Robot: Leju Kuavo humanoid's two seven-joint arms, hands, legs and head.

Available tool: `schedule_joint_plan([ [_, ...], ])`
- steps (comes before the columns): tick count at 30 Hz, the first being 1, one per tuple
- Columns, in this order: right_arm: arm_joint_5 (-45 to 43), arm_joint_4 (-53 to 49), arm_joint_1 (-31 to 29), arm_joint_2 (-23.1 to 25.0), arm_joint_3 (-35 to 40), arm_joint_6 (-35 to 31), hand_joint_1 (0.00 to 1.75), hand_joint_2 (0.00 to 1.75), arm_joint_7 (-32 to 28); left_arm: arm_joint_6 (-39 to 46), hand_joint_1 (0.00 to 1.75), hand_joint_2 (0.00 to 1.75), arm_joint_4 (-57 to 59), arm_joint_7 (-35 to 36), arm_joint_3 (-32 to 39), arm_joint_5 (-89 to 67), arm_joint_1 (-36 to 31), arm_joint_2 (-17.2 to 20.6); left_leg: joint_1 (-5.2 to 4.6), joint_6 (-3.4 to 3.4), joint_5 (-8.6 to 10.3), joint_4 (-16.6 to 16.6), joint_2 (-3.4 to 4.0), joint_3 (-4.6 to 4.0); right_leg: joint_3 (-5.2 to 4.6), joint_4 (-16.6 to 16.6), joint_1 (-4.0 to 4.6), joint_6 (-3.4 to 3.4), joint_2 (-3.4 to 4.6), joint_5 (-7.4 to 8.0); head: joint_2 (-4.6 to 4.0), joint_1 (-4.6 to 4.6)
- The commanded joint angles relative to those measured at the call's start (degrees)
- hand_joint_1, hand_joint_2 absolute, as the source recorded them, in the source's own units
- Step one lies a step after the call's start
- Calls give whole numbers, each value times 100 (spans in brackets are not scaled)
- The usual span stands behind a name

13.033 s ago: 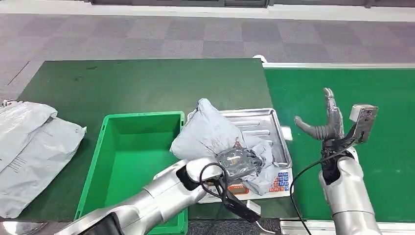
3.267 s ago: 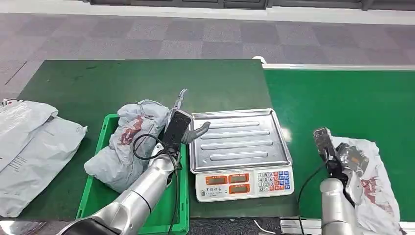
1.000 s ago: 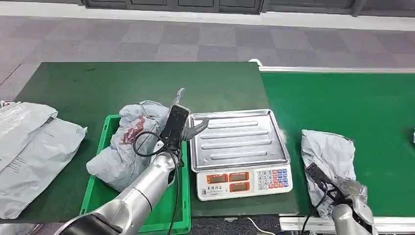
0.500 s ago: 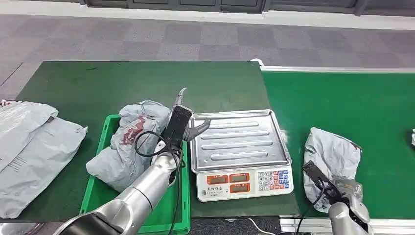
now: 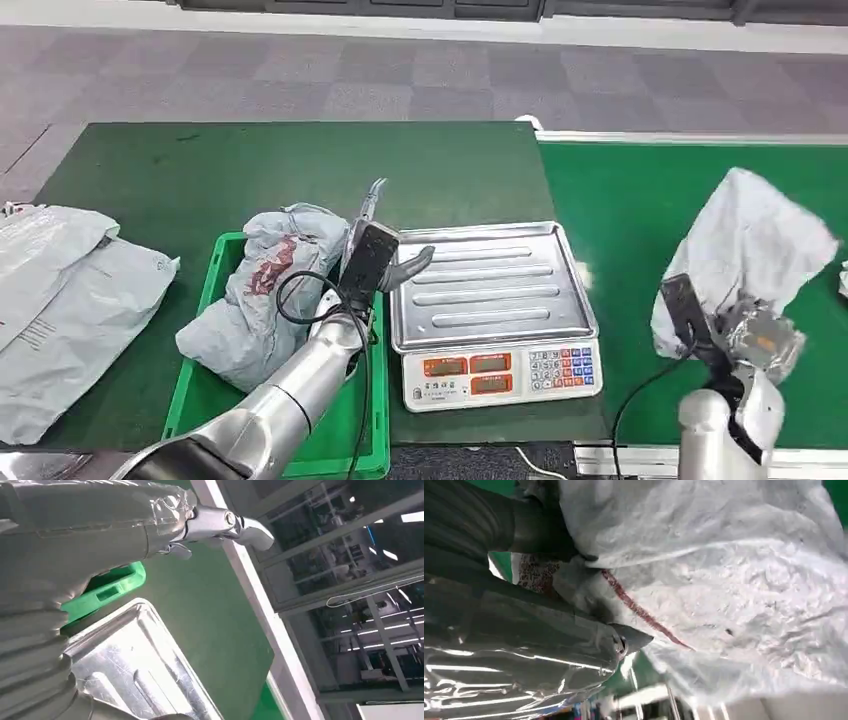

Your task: Moved the parcel from conveyor to table for the left to box.

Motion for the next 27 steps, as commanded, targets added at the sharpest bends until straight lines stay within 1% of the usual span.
schedule_joint_plan([
  [1, -448, -1144, -178, 368, 3, -408, 175, 175, -268, -91, 0, 175, 86, 14, 457, -265, -95, -79, -2, -15, -8, -4, 5, 6, -2, 9, -2, -10, 1, -10, 0, -2],
  [5, -477, -1091, -241, 280, 21, -416, 175, 175, -280, -99, 0, 175, 74, 14, 463, -286, -94, -79, 0, -19, -11, -5, 5, 5, -5, 15, -1, -15, -1, -18, 0, -2],
  [7, -709, -857, -333, 86, 273, -345, 175, 175, -434, -131, 0, 175, 59, 0, 473, -316, -100, -79, -1, -22, -11, -8, 7, 4, -6, 14, -2, -15, 2, -18, 0, -2],
  [8, -693, -660, -433, 18, 396, -321, 175, 175, -437, -123, 0, 175, 48, -6, 465, -321, -110, -79, -1, -16, -9, -4, 8, -5, -13, 16, -2, -12, 6, -15, 0, -2],
  [9, -672, -436, -526, -51, 630, -233, 175, 175, -487, -110, 0, 175, 47, -13, 467, -320, -130, -79, 0, -18, -11, -4, 14, -2, -13, 15, -1, -13, 11, -14, 0, -2],
  [10, -689, 0, -665, -201, 1049, -214, 175, 175, -515, -93, 0, 175, 60, -26, 479, -376, -167, -79, -1, -20, -12, -5, 24, 0, -13, 14, -2, -14, 19, -12, 0, -2],
  [11, -781, 258, -717, -286, 1364, -329, 175, 175, -507, -74, 0, 175, 65, -32, 511, -432, -186, -73, 1, -17, -12, -2, 34, -3, -17, 14, 0, -13, 30, -8, 0, 0],
  [12, -968, 505, -726, -441, 1790, -339, 175, 175, -557, -60, 0, 175, 55, -53, 555, -485, -194, -60, 1, -20, -12, -4, 45, -1, -17, 13, 0, -13, 39, -5, 0, 0],
  [13, -1407, 881, -733, -604, 2324, -356, 175, 175, -672, -44, 0, 175, 20, -87, 587, -553, -184, -23, 3, -16, -11, -5, 40, -7, -18, 13, 1, -12, 37, -4, 0, 0],
  [14, -1667, 1132, -713, -753, 2759, -450, 175, 175, -686, -25, 0, 175, 5, -104, 591, -628, -171, 11, 7, -20, -12, -9, 63, 0, -17, 6, 5, -14, 58, 3, 0, 0],
  [16, -2123, 1563, -774, -909, 3451, -642, 175, 175, -778, 7, 0, 175, -21, -157, 654, -687, -159, 69, 8, -21, -8, -7, 43, -1, -16, 8, 6, -15, 38, -1, 0, -2],
  [18, -2131, 1616, -786, -909, 3523, -725, 175, 175, -759, -2, 0, 175, -25, -162, 664, -691, -160, 73, 6, -31, -3, -16, 47, 8, -11, 7, 5, -19, 41, -1, 0, -2],
  [19, -2149, 1604, -787, -928, 3544, -729, 175, 175, -750, -2, 0, 175, -23, -161, 664, -695, -158, 74, 8, -25, -2, -7, 25, -4, -14, 15, 7, -16, 22, -5, 0, 0],
  [20, -2216, 1560, -774, -988, 3612, -734, 175, 175, -709, 4, 0, 175, -22, -162, 673, -706, -158, 63, 6, -32, -1, -14, 24, 6, -8, 15, 5, -20, 18, -7, 0, -2],
  [21, -2269, 1544, -774, -1065, 3754, -677, 175, 175, -683, 34, 0, 175, -24, -172, 686, -726, -156, 65, 6, -30, 0, -9, 4, -2, -11, 20, 5, -17, 0, -10, 0, -2],
  [22, -2339, 1673, -875, -972, 3976, -465, 175, 175, -704, 58, 0, 175, -43, -200, 724, -712, -167, 82, 5, -33, 2, -9, -8, -3, -11, 23, 4, -18, -10, -12, 0, -2],
  [24, -2364, 2010, -1129, -689, 4309, -353, 175, 175, -681, 92, 0, 175, -78, -235, 766, -700, -191, 106, 7, -34, 0, -7, -2, -3, -15, 26, 6, -23, -6, -13, 0, -2],
  [26, -2215, 2500, -1469, -341, 4716, -341, 175, 175, -559, 117, 0, 175, -143, -260, 809, -673, -204, 90, 6, -37, -2, -10, 16, -1, -18, 27, 5, -27, 8, -10, 0, 0],
  [27, -2221, 2707, -1610, -233, 4871, -314, 175, 175, -538, 130, 0, 175, -171, -259, 807, -680, -194, 83, 8, -40, -6, -10, 42, 1, -22, 31, 7, -32, 32, -8, 0, 0],
])
